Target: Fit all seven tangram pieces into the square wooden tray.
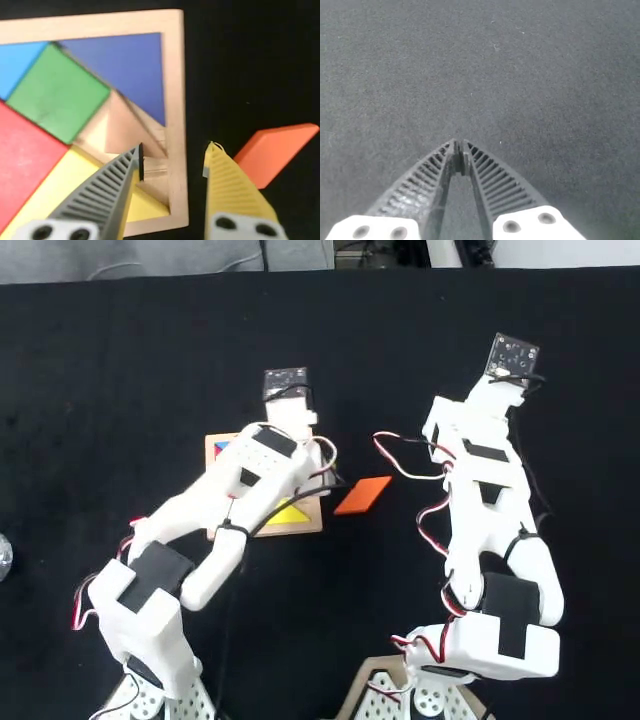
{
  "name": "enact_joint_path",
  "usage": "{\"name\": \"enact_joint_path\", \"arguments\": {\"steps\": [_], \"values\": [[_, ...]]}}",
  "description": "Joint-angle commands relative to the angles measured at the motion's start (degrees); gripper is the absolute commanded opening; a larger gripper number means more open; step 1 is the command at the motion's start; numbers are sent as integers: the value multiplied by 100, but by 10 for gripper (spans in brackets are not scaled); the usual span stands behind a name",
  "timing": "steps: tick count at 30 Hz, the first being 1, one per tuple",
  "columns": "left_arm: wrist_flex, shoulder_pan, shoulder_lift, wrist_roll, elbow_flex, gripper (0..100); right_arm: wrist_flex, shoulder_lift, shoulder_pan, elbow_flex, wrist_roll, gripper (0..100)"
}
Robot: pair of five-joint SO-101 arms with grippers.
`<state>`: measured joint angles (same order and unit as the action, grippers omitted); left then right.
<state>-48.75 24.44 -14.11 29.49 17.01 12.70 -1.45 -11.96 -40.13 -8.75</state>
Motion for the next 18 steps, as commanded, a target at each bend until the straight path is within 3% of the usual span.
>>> {"name": "enact_joint_path", "arguments": {"steps": [1,6,14,18], "values": [[-97,75,35,18,-321,212,-70,-75,97,330,53,12],[-624,110,158,9,-646,212,-70,-75,97,330,53,12],[343,119,211,9,-365,212,-70,-66,97,330,53,12],[457,84,193,18,-330,212,-70,-57,97,330,53,12]]}}
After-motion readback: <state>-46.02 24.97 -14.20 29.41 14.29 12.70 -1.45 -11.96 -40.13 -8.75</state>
